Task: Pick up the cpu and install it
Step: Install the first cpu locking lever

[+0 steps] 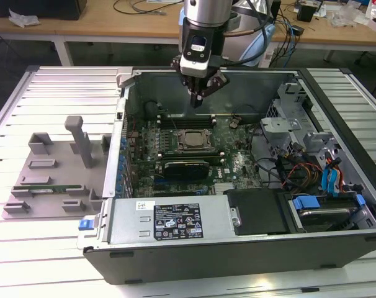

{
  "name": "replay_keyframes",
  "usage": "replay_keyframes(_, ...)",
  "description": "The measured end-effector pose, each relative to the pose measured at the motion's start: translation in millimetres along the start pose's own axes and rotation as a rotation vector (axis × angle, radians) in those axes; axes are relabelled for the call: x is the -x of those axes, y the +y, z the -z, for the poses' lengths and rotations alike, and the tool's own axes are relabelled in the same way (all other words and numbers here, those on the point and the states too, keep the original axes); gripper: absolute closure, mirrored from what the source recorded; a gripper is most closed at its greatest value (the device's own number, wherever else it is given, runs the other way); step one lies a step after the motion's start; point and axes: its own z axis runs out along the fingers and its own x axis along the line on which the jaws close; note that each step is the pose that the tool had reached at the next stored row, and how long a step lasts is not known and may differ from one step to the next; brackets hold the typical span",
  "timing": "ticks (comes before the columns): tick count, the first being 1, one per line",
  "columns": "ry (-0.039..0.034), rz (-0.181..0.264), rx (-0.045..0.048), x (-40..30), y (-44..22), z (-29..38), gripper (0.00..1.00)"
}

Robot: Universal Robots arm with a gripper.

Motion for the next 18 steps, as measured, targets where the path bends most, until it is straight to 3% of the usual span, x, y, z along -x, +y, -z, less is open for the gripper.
replay_keyframes(18,-0.0049,0.156,0.0009,0.0,0.0,0.0,0.89)
